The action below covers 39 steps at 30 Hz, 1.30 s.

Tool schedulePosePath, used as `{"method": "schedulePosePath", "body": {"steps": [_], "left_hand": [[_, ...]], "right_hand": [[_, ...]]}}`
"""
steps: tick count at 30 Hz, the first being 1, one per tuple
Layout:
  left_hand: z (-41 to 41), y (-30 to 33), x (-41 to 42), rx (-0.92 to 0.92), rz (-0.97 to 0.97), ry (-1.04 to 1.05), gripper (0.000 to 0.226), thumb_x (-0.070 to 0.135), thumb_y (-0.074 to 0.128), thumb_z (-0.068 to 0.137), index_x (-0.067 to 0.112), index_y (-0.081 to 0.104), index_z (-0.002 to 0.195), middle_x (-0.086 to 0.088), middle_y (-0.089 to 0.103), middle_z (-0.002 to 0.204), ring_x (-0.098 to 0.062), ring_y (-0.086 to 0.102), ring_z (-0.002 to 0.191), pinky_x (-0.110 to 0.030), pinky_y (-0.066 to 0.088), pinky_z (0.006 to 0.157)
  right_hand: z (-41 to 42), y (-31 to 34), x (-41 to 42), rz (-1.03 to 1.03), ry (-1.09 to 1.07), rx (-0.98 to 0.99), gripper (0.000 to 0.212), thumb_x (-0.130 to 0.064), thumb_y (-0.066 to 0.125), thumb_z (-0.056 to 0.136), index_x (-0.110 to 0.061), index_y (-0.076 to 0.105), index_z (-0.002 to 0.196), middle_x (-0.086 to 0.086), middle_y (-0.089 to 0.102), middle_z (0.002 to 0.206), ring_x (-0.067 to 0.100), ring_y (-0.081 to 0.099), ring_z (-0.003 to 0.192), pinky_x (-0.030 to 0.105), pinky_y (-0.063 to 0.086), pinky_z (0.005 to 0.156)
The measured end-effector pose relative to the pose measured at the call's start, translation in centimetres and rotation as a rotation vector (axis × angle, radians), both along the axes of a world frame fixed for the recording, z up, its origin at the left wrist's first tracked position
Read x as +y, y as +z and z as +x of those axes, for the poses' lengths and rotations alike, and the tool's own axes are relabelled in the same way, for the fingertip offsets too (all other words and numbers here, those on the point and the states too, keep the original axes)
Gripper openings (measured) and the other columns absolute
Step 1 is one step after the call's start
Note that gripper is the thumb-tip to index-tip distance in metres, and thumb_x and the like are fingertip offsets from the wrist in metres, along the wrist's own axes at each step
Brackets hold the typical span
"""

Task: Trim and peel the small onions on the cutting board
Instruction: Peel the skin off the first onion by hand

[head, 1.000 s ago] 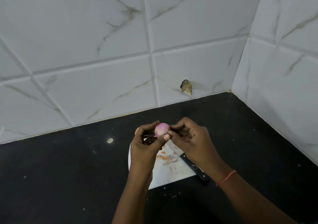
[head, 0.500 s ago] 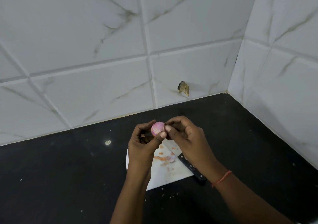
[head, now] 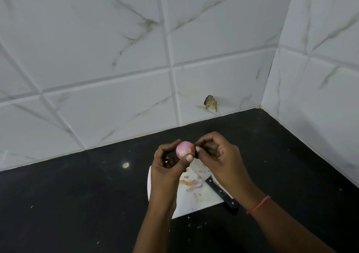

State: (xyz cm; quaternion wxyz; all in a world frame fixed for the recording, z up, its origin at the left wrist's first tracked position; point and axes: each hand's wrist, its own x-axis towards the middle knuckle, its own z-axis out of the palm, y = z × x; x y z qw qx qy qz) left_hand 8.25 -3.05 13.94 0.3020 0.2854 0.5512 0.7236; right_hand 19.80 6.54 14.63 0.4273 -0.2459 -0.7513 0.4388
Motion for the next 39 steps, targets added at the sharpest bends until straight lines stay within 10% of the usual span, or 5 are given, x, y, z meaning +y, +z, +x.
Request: {"method": "schedulePosePath", "body": {"steps": [14,20,35,39], "left_hand": [[0.8,0.4,1.0,0.058,-0.167,-0.068,0.050,0.050,0.035,0.101,0.016,0.071,0.108,-0.016,0.071,0.086,-0.025,0.064,0.073,-0.026,0.049,0.061],[0.9,1.0,1.7,0.008,-0.171,-0.046,0.057,0.047,0.036,0.101,0.001,0.068,0.097,-0.005,0.046,0.054,-0.008,0.039,0.043,-0.019,0.034,0.042],[0.9,1.8,1.6,-0.009,-0.225,0.005,0.054,0.043,0.039,0.103,0.006,0.054,0.067,0.000,0.036,0.048,-0.010,0.033,0.042,-0.020,0.029,0.040],[0.8,2.4,1.3,0.036,-0.192,-0.012,0.058,0.042,0.035,0.105,-0.004,0.067,0.091,-0.005,0.039,0.052,-0.009,0.034,0.042,-0.020,0.029,0.040]], "right_hand": [[-0.7,-0.7,0.1,0.149,0.115,-0.027,0.015,-0.014,0.063,0.092,-0.022,0.062,0.104,-0.009,0.061,0.101,0.011,0.065,0.094,0.025,0.057,0.076],[-0.7,-0.8,-0.2,0.135,0.139,0.029,0.010,-0.025,0.057,0.092,-0.026,0.061,0.102,-0.016,0.060,0.097,0.009,0.065,0.083,0.016,0.053,0.062],[-1.4,-0.9,-0.1,0.420,0.122,-0.156,0.017,-0.027,0.044,0.097,-0.018,0.057,0.102,-0.014,0.051,0.097,0.004,0.055,0.085,0.014,0.047,0.074],[-1.0,-0.6,-0.9,0.155,0.140,0.004,0.016,-0.030,0.047,0.094,-0.019,0.057,0.099,-0.016,0.056,0.093,0.012,0.060,0.085,0.019,0.049,0.072]]}}
